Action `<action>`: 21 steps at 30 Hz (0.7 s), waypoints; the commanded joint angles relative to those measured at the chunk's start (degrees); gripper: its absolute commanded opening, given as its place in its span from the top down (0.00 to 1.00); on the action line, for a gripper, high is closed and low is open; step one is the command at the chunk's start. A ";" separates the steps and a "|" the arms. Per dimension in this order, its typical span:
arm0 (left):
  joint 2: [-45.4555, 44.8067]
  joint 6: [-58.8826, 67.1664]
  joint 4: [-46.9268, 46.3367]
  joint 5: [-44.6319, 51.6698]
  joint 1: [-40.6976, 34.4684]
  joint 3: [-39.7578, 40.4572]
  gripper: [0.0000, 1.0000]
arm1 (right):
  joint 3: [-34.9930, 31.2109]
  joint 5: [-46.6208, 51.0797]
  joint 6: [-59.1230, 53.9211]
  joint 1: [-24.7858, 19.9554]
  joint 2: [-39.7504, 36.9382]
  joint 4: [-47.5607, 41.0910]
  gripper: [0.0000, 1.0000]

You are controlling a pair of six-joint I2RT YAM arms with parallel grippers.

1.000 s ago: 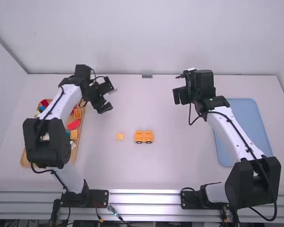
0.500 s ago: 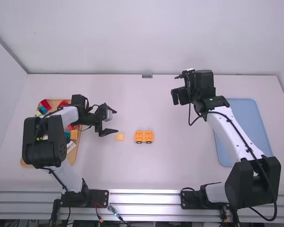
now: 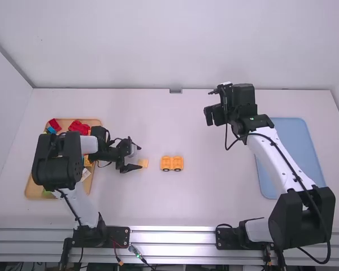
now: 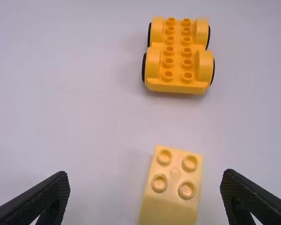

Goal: Assemble lego blocks to make yellow taxi

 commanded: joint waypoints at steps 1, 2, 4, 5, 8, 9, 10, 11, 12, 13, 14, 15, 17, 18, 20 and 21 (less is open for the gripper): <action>0.66 0.57 0.37 -0.92 -0.22 -1.33 0.19 | 1.92 -0.39 0.15 -0.09 0.44 -0.02 0.01; 0.68 0.35 0.70 -1.03 -0.33 -1.68 0.19 | 1.92 -0.39 0.15 -0.09 0.44 -0.02 0.01; 0.90 0.17 2.01 -1.29 -0.44 -2.54 0.21 | 1.92 -0.39 0.17 -0.11 0.44 0.00 0.01; 1.14 0.20 2.64 -1.29 -0.44 -2.89 0.22 | 1.92 -0.39 0.15 -0.11 0.44 0.02 0.01; 1.40 0.22 2.91 -0.85 -0.24 -3.63 0.22 | 1.92 -0.42 0.17 -0.09 0.44 0.35 0.01; 1.40 0.61 2.99 -0.37 -0.42 -3.96 0.22 | 1.92 -0.39 0.17 -0.09 0.44 0.46 0.01; 1.40 0.83 3.41 0.02 -0.59 -4.35 0.21 | 1.92 -0.39 0.15 -0.09 0.44 0.52 0.01; 1.40 0.74 4.09 0.00 -0.76 -4.76 0.21 | 1.92 -0.42 0.15 -0.09 0.44 0.55 0.01; 1.40 0.17 5.16 -0.15 -0.76 -5.20 0.22 | 1.92 -0.44 0.15 -0.11 0.44 0.55 0.01; 1.40 -0.46 6.08 -0.31 -0.66 -5.57 0.25 | 1.92 -0.44 0.17 -0.11 0.44 0.52 0.01; 1.42 -1.62 7.82 -0.31 -0.72 -6.32 0.27 | 1.92 -0.46 0.15 -0.11 0.44 0.44 0.01; 1.40 -2.34 8.94 -0.22 -0.76 -6.86 0.28 | 1.92 -0.55 0.17 -0.11 0.44 0.37 0.01; 1.42 -2.84 10.49 -0.24 -0.68 -7.61 0.33 | 1.92 -0.55 0.17 -0.09 0.44 0.37 0.01; 1.42 -2.84 10.99 -0.22 -0.79 -7.98 0.37 | 1.92 -0.55 0.15 -0.09 0.44 0.37 0.01; 1.42 -2.84 11.54 -0.15 -0.66 -8.33 0.39 | 1.92 -0.55 0.15 -0.09 0.44 0.37 0.01; 1.42 -2.82 11.69 0.22 -0.76 -8.52 0.41 | 1.92 -0.57 0.17 -0.09 0.44 0.37 0.01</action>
